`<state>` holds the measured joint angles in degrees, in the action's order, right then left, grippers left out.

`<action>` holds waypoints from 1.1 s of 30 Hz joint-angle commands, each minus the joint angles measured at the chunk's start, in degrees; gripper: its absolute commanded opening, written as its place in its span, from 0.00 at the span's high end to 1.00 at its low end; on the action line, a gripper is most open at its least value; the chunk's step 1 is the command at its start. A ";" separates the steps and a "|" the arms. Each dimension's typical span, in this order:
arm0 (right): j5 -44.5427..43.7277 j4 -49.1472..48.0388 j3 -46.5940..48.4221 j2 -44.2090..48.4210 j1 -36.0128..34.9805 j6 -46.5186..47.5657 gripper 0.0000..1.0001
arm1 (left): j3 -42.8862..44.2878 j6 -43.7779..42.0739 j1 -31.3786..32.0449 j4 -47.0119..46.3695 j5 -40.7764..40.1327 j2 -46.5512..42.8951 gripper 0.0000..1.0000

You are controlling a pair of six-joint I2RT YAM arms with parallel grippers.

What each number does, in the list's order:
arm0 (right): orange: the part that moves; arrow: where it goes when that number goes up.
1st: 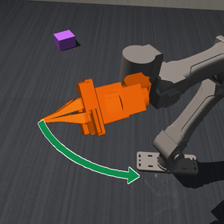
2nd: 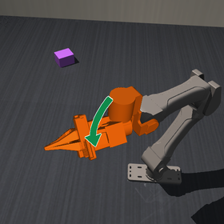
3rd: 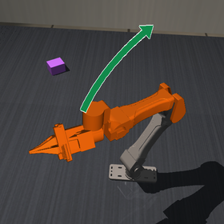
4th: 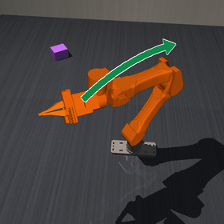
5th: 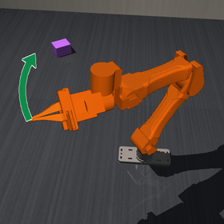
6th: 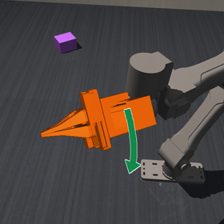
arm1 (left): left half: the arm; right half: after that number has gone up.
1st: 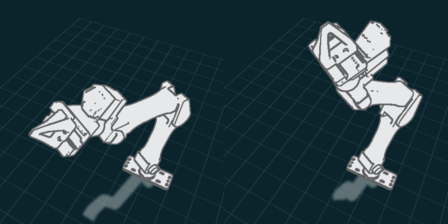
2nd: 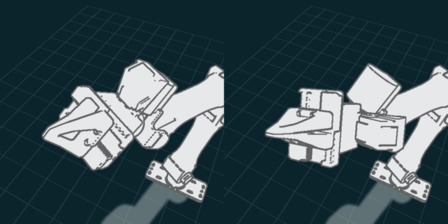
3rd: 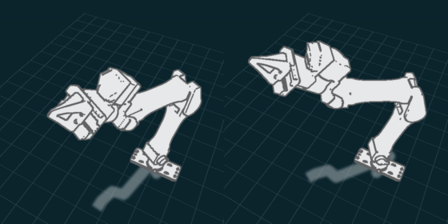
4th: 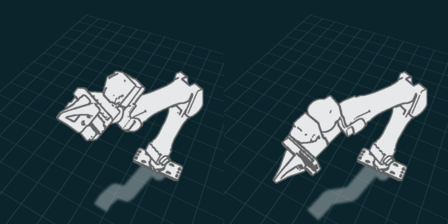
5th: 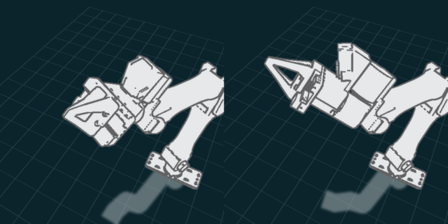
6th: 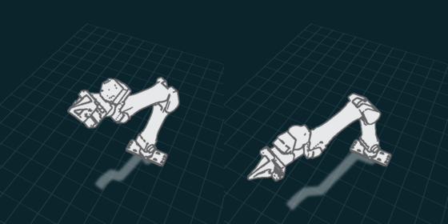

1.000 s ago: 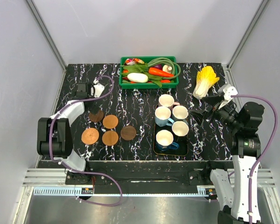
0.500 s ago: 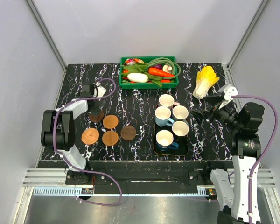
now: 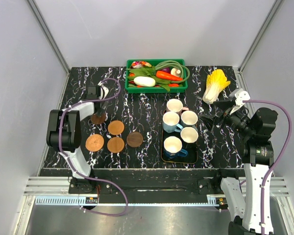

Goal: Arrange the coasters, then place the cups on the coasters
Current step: Move the coaster to the center of the board.

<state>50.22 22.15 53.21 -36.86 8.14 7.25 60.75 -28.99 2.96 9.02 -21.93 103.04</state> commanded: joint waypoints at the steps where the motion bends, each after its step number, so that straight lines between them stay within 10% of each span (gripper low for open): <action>1: -0.56 -1.94 -0.12 0.30 -0.23 0.31 0.00 | 1.03 1.83 -0.32 -2.69 -6.80 3.30 0.01; 15: -0.91 -1.85 -0.21 -0.05 -0.23 0.40 0.00 | 3.68 9.83 -4.98 -7.96 -15.96 -0.81 0.01; 23: -1.00 -1.85 -0.30 0.03 -0.23 0.58 0.00 | -7.39 -1.05 -4.19 1.07 15.31 -23.57 0.01; 33: -1.09 -1.76 -0.21 1.00 -0.23 0.84 0.00 | -20.66 -14.06 4.50 12.25 25.62 -38.78 0.01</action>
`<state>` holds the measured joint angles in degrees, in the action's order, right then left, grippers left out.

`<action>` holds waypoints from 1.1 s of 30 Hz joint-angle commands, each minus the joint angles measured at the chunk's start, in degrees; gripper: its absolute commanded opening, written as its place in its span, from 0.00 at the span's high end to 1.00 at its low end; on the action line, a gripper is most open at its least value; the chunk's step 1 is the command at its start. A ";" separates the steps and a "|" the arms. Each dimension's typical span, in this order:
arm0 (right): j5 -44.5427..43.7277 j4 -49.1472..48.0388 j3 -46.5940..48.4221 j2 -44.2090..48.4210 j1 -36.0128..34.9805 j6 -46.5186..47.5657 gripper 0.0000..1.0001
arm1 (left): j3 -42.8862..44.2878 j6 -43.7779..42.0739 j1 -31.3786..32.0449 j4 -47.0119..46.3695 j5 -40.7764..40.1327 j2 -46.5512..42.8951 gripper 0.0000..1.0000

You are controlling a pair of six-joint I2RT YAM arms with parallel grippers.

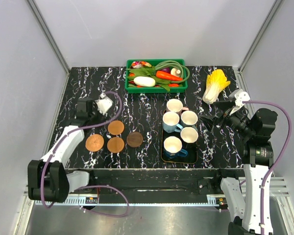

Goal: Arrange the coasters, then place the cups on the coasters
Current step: Move the coaster to the center of the board.

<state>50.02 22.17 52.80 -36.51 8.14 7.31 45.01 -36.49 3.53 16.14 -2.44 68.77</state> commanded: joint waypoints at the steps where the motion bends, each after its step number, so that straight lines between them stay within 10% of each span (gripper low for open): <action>1: -1.06 -1.70 0.20 0.65 -0.23 0.77 0.00 | -6.07 -7.62 5.25 5.22 6.13 -6.00 0.01; 14: -1.33 -1.52 0.11 0.48 -0.14 1.30 0.00 | -10.29 -6.41 22.39 6.28 -3.08 -3.75 0.01; 33: -1.94 -1.17 0.11 0.21 -0.14 2.27 0.00 | -7.23 -4.55 25.56 -10.06 -21.53 15.32 0.01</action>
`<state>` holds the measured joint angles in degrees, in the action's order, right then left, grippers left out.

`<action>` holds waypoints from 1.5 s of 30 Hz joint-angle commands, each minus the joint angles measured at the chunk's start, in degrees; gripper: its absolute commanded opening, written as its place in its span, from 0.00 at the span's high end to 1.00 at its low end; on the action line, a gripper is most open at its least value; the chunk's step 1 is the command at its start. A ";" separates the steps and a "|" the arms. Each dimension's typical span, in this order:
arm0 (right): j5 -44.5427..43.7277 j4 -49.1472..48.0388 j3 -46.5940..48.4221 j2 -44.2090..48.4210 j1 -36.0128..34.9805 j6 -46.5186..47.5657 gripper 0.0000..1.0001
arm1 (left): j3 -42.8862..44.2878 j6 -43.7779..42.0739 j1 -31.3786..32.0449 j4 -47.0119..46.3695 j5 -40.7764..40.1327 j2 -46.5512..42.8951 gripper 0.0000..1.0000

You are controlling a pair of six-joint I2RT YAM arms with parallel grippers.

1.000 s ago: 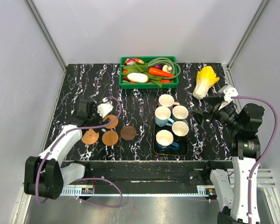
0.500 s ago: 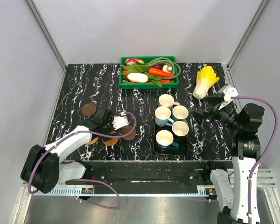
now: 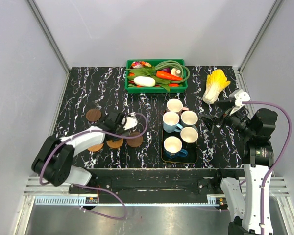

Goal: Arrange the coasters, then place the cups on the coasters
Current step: Move the coaster to the center of the board.

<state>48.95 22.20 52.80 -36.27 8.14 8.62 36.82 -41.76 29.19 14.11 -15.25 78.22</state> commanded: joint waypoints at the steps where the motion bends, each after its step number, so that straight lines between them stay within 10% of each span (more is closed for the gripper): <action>1: -0.87 -1.10 0.11 -0.03 -0.14 0.96 0.00 | 1.58 0.63 -0.01 -9.26 -10.31 7.64 0.01; 18: -0.96 -1.10 -0.06 -0.38 -0.14 1.48 0.00 | 22.33 3.17 -9.94 -17.09 -21.66 27.08 0.01; 36: -0.43 -0.66 0.03 0.76 -0.14 2.28 0.00 | 8.81 10.82 -8.45 0.37 8.54 -13.33 0.01; 45: -0.35 -0.66 0.20 -0.38 -0.14 1.48 0.00 | 7.74 13.46 0.76 7.60 18.50 -18.19 0.01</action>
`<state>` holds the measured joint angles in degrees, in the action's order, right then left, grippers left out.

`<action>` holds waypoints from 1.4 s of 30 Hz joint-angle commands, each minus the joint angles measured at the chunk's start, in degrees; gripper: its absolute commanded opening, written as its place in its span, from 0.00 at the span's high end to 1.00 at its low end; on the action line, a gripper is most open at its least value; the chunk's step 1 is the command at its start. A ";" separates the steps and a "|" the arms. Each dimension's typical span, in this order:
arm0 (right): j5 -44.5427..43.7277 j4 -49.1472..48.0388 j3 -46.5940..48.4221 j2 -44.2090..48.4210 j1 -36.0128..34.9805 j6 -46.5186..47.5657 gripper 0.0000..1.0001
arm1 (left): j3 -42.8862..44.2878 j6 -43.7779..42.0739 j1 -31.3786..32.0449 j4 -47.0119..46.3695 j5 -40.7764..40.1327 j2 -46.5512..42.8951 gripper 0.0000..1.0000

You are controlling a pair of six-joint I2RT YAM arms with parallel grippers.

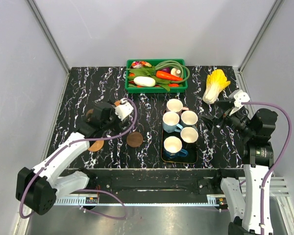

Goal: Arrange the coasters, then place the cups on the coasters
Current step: Move the coaster to the center of the board.

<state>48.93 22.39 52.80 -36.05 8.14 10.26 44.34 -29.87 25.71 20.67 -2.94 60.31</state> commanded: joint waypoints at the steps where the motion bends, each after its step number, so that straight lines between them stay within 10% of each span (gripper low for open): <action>1: -0.32 -0.86 0.12 -0.42 -0.14 -0.15 0.00 | 0.40 1.57 5.65 1.04 5.41 0.93 0.01; 11: -0.76 -0.86 0.03 -1.04 -0.14 0.11 0.00 | -1.71 0.25 18.31 -1.06 -7.60 14.91 0.01; 28: -0.67 -0.86 0.03 -1.39 -0.14 -0.24 0.00 | -2.06 0.16 19.02 -9.32 -14.63 26.42 0.01; 42: -1.20 -0.95 -0.06 -0.95 -0.14 0.28 0.01 | 6.80 -0.63 2.07 -13.46 -19.46 38.29 0.01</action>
<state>48.64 22.39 52.80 -37.19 8.14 10.26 48.58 -30.94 33.36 4.69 -19.68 93.67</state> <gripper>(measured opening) 0.994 0.988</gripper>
